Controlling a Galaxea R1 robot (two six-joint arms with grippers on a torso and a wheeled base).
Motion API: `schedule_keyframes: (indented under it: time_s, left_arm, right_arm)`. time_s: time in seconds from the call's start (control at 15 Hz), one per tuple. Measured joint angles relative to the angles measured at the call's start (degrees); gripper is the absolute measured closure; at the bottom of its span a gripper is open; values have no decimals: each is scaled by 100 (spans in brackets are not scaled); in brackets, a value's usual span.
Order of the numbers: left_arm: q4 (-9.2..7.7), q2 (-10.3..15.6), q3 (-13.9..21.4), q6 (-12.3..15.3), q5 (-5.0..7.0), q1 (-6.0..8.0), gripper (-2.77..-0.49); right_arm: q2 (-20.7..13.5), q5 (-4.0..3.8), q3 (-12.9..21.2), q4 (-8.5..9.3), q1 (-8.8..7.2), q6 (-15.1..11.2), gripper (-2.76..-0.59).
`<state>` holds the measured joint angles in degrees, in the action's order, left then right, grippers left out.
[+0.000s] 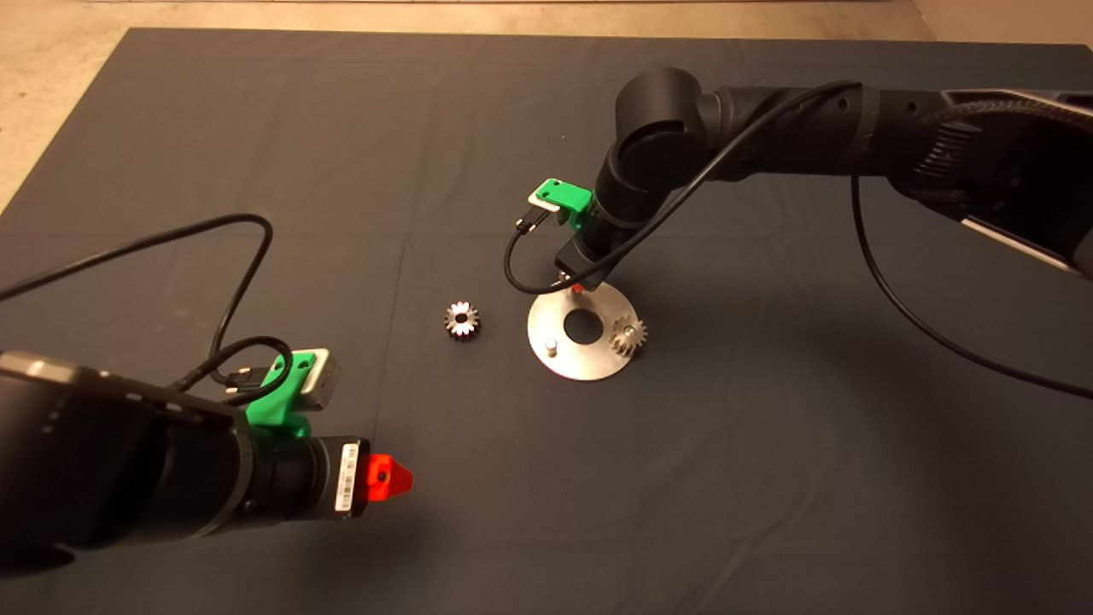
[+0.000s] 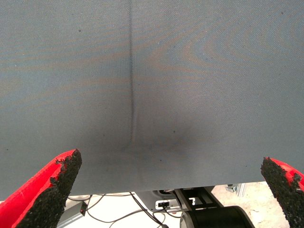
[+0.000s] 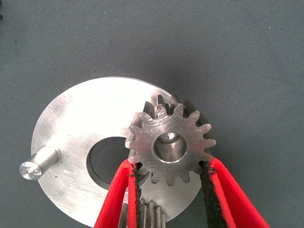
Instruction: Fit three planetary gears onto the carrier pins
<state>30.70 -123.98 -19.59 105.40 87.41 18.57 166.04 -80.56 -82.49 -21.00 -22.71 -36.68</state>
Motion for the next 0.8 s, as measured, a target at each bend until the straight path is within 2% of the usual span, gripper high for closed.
schedule_keyframes:
  time_s: [0.6,0.8]
  left_arm:
    - [0,0,0,0,0,0,-275]
    - [0,0,0,0,0,0,-275]
  right_arm:
    - [0,8,-37,6,0,52,-66]
    - [0,35,-103,22,2,69,-66]
